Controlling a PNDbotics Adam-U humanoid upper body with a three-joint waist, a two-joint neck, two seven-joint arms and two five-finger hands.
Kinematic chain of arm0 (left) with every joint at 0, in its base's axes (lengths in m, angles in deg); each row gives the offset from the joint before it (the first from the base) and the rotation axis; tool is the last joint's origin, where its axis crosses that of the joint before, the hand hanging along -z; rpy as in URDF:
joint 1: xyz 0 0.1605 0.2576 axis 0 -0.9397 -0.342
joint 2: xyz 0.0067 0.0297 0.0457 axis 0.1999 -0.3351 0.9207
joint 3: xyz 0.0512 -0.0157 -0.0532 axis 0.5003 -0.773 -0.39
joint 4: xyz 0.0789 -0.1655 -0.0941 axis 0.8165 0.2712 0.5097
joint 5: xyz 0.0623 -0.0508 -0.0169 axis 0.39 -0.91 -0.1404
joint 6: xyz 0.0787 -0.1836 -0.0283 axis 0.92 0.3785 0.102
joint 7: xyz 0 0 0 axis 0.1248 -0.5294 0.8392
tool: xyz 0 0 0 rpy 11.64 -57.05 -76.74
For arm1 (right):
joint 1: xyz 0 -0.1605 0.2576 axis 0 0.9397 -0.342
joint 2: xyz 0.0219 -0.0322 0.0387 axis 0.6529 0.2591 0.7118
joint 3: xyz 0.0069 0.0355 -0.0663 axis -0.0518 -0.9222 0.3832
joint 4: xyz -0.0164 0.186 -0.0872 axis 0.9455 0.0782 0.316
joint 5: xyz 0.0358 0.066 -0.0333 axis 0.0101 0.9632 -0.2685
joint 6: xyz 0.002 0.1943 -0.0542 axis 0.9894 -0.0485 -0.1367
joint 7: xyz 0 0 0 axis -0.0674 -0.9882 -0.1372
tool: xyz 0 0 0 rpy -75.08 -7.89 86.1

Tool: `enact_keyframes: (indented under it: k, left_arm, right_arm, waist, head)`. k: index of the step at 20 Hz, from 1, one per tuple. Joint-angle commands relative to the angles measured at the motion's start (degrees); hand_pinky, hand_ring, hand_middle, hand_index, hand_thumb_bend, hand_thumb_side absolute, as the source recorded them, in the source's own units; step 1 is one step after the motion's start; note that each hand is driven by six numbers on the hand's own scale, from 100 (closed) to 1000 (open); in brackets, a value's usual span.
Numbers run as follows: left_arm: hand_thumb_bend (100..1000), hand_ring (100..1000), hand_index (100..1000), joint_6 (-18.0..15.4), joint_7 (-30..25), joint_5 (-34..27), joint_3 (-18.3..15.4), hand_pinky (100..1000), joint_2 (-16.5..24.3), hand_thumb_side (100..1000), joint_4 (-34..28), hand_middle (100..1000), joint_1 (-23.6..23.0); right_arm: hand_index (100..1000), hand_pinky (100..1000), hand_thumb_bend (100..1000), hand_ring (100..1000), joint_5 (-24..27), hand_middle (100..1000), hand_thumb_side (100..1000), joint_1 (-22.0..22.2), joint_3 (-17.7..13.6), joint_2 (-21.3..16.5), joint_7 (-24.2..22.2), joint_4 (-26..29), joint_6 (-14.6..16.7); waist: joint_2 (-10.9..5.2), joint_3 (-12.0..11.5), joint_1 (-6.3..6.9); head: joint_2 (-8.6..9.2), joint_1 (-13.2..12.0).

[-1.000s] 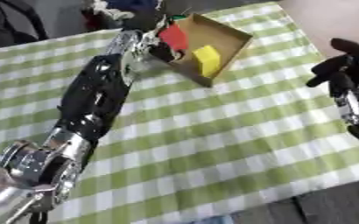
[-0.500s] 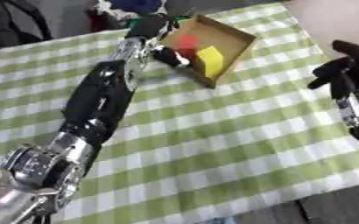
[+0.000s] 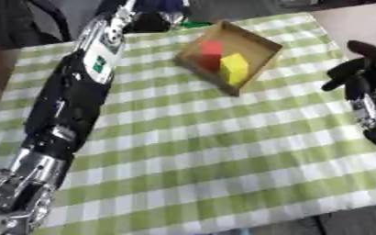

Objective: Pick up objects on the table and place them in the box.

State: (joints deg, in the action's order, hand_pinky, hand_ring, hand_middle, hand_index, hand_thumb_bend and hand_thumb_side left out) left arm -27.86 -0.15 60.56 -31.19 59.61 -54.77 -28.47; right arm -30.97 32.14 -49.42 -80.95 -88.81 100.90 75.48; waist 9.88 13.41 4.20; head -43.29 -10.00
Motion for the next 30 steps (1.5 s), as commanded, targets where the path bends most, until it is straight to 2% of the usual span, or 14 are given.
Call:
enact_keyframes:
  k: [1, 3, 7, 14, 21, 30]
  left_arm:
    - [452, 647, 755, 0.4, 2.7, -8.3, -0.4, 493, 4.1, 450, -10.0, 594, -3.2]
    - [437, 641, 748, 0.3, 4.6, -12.7, -1.1, 480, 4.5, 456, -14.6, 585, -7.1]
    - [417, 640, 742, -0.3, 8.7, -19.1, -2.3, 473, 3.4, 468, -19.3, 581, -13.7]
    - [404, 639, 740, -2.0, 8.8, -21.9, -3.1, 464, -1.2, 506, -24.5, 577, -21.6]
    - [398, 633, 735, -3.1, 8.8, -23.3, -3.2, 458, -4.4, 517, -26.4, 570, -25.3]
    - [389, 614, 730, -3.5, 8.6, -24.4, -3.0, 448, -5.7, 530, -26.9, 552, -26.7]
  right_arm:
    - [919, 819, 100, 591, -0.5, 625, 537, -0.4, -0.7, -0.4, 0.6, 0.4, 0.0]
    - [919, 819, 100, 591, -0.6, 625, 538, -0.3, -0.9, -0.4, 0.8, 0.4, 0.0]
    - [919, 819, 100, 590, -0.9, 624, 540, -0.1, -1.3, -0.4, 1.3, 0.4, 0.0]
    - [919, 818, 100, 587, -0.8, 622, 545, 0.0, -1.7, -0.4, 2.0, 0.4, 0.0]
    - [918, 818, 100, 587, -0.8, 621, 546, -0.1, -1.8, -0.3, 2.2, 0.3, 0.0]
    - [918, 819, 100, 586, -0.9, 621, 544, -0.1, -1.8, -0.2, 2.3, 0.3, 0.0]
  waist:
    - [-0.78, -0.9, -0.36]
    - [-0.68, -1.8, -0.33]
    - [-0.3, -3.6, -0.12]
    - [0.48, -5.0, 0.4]
    - [0.98, -5.2, 0.57]
    - [1.16, -4.6, 0.46]
  head:
    - [-0.72, -1.1]
    - [-0.8, -2.2]
    - [-0.82, -3.8]
    - [-0.82, -5.3]
    - [-0.82, -5.0]
    - [-0.82, -4.4]
